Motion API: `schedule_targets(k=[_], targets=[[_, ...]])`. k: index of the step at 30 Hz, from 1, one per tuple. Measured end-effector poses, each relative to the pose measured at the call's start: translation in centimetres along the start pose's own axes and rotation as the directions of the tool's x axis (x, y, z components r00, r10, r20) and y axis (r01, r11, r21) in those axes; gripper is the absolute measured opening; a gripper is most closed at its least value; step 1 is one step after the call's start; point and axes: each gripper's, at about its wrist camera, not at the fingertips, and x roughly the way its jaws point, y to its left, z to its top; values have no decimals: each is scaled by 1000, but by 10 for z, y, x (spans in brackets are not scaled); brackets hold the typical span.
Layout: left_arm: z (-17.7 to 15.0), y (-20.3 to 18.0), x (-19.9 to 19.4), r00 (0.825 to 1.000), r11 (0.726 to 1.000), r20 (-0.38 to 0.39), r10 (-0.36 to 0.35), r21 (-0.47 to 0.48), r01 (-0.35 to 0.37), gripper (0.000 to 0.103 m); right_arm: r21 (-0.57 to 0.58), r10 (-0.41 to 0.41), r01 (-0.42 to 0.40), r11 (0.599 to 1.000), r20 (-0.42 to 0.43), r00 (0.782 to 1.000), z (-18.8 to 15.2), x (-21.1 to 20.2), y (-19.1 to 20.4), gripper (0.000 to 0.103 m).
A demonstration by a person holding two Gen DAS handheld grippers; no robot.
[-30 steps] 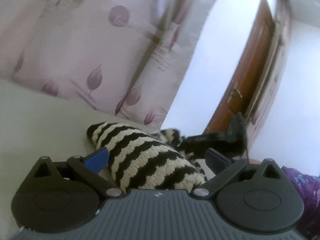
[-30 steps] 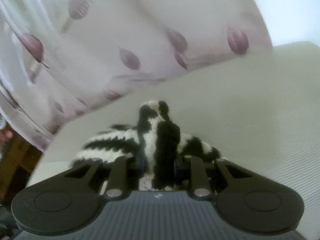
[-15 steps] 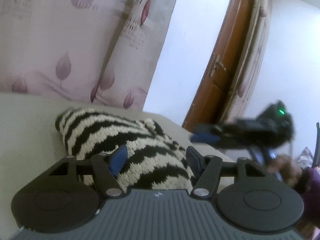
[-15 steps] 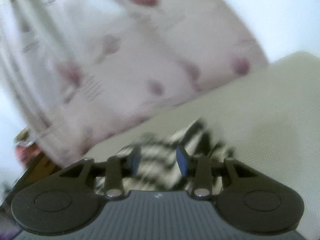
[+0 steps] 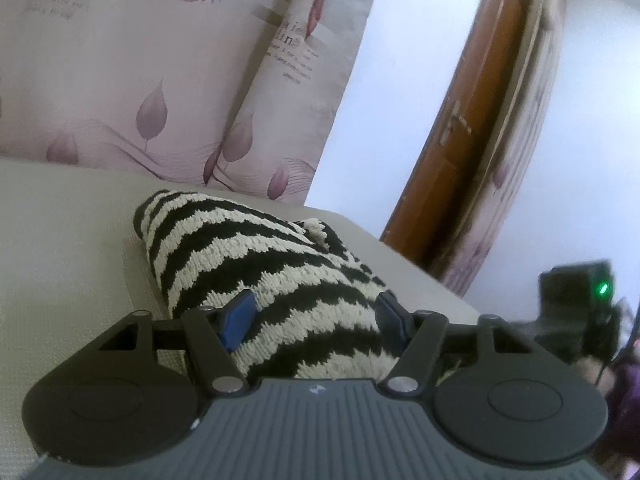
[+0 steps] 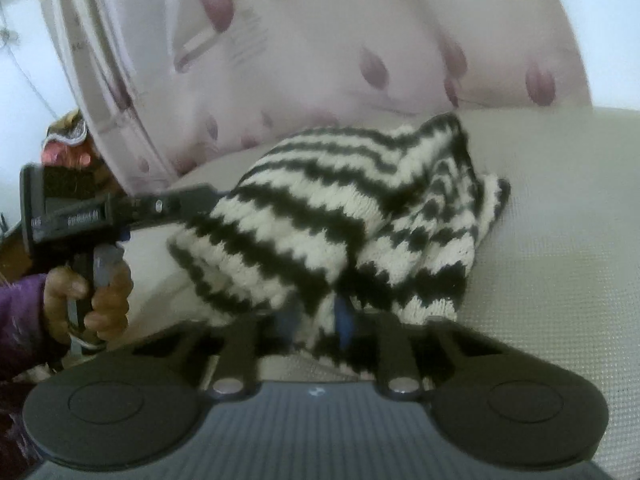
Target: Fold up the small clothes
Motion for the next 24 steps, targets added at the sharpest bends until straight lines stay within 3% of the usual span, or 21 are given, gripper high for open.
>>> schedule_targets(k=[4,7,12,16,17,18,19,21,24], targets=[[-1,-14,-1,1000,1000,-1,1,15,-1,81,11,-73,73,997,70,995,0,-30,-6,14],[-4,-17,1,1000,1000,-24,-11,2,11,88,58,-100,96,994,63,993,-7,-42,-24,12],[-16,-15,9,998,999,-69,1,32,1,88,119,-64,60,991,29,998,-19,-41,-33,6],[-15,-14,11,997,999,-82,5,43,-2,86,151,-75,56,987,124,990,2,-58,-33,12],[-15,-14,11,997,999,-82,3,42,0,86,155,-66,41,987,160,985,13,-59,-32,15],[-17,-15,11,997,999,-82,4,41,-1,86,166,-59,30,986,174,983,18,-59,-33,32],[-17,-15,11,997,999,-81,6,43,-2,86,173,-47,17,985,174,984,28,-53,-33,56],[-18,-15,10,997,999,-76,9,42,-6,86,150,-35,12,989,153,988,42,-33,-31,80],[-20,-18,8,997,999,-70,21,45,-17,86,148,-50,42,988,57,997,53,11,-34,78]])
